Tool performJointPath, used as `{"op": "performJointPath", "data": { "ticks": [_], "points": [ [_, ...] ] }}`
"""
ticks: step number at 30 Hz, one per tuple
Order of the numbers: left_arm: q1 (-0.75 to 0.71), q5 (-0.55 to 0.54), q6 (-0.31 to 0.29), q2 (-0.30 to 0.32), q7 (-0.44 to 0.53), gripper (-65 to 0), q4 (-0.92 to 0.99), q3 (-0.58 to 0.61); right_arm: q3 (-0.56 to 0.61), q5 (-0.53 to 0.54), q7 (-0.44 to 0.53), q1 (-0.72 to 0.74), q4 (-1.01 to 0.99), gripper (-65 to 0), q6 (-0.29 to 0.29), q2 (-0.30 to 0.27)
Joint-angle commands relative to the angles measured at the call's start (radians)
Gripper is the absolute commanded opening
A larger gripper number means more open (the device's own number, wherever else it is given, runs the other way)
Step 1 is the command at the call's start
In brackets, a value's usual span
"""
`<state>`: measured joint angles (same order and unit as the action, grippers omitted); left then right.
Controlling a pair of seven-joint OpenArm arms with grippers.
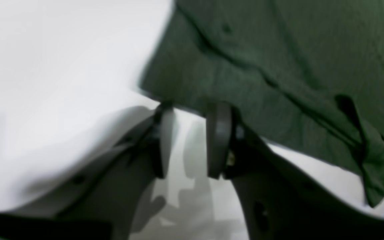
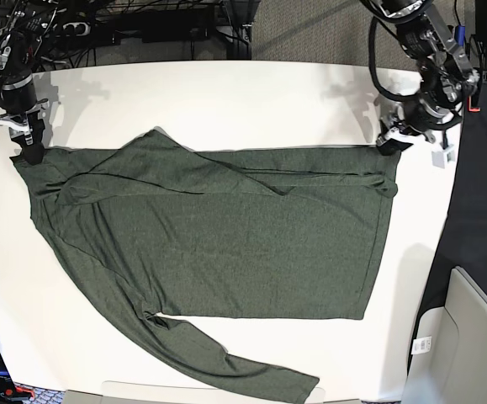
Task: Fold the T-shirt properly
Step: 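Lower the collar edge onto the table and open both grippers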
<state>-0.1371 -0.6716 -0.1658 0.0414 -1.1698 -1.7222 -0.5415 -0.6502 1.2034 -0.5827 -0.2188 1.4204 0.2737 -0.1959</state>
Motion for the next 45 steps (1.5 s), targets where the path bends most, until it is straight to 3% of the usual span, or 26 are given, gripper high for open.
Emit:
{"op": "performJointPath", "data": {
  "ticks": [1,9,22,33,45],
  "points": [
    [0.007,-0.014,-0.005,-0.010,0.003,-44.7,0.003,-0.005,-0.003,0.014,0.008,0.005,0.013,-46.5,0.009,-0.015],
    [0.043,-0.014,-0.005,-0.054,0.014,-42.9,0.061,-0.007,-0.004,0.014,0.008,0.003,0.013,-46.4,0.009,-0.015],
    [0.115,-0.014,-0.005,-0.050,0.072,-43.4,0.201,-0.007,-0.009,0.014,-0.006,-0.023,0.016,-46.4,0.009,-0.014],
    [0.110,-0.014,-0.007,-0.051,0.063,-65.0,0.161,-0.010,-0.007,0.014,-0.024,-0.027,0.012,-46.4,0.009,-0.012],
    [0.054,-0.014,-0.007,-0.053,0.060,-65.0,0.040,-0.010,-0.009,0.013,-0.053,-0.047,-0.019,-46.3,0.008,0.023]
  ]
}}
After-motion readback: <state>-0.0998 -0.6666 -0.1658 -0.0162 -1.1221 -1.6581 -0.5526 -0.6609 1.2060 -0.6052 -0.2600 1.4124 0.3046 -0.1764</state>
